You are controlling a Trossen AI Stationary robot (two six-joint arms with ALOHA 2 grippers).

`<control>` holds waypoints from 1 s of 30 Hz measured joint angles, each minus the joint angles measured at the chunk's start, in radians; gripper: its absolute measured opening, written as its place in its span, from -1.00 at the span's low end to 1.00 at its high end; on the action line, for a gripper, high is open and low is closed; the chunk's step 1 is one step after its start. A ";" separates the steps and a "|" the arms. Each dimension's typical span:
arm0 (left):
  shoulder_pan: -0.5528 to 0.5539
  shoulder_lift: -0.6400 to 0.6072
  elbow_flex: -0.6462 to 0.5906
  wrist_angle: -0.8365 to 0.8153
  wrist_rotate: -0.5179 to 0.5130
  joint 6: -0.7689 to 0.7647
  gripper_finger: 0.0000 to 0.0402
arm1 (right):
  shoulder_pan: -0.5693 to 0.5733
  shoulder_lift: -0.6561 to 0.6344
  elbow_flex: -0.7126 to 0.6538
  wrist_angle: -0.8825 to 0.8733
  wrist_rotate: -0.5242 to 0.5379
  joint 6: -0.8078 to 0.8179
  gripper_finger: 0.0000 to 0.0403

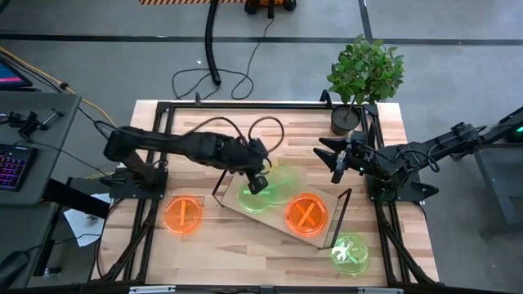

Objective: Place and stack plates onto a shelf
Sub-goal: Stack the top green plate on the top of the green plate on the shelf

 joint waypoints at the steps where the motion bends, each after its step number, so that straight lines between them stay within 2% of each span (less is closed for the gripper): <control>1: -0.001 0.010 0.000 -0.022 0.000 0.000 -1.00 | 0.000 0.000 0.000 0.000 0.000 0.000 0.04; 9: 0.000 0.052 -0.010 -0.191 0.037 0.020 -1.00 | 0.000 0.000 0.000 -0.010 -0.003 -0.001 0.04; 13: 0.000 0.094 -0.010 -0.194 0.077 0.060 -1.00 | 0.000 0.000 0.000 -0.014 -0.003 -0.002 0.04; 19: 0.000 0.150 -0.010 -0.236 0.079 0.081 -1.00 | 0.000 0.000 0.000 -0.017 -0.004 0.004 0.04; 30: 0.002 0.157 -0.010 -0.238 0.037 0.110 -0.99 | 0.000 0.000 0.000 -0.024 -0.004 0.001 0.04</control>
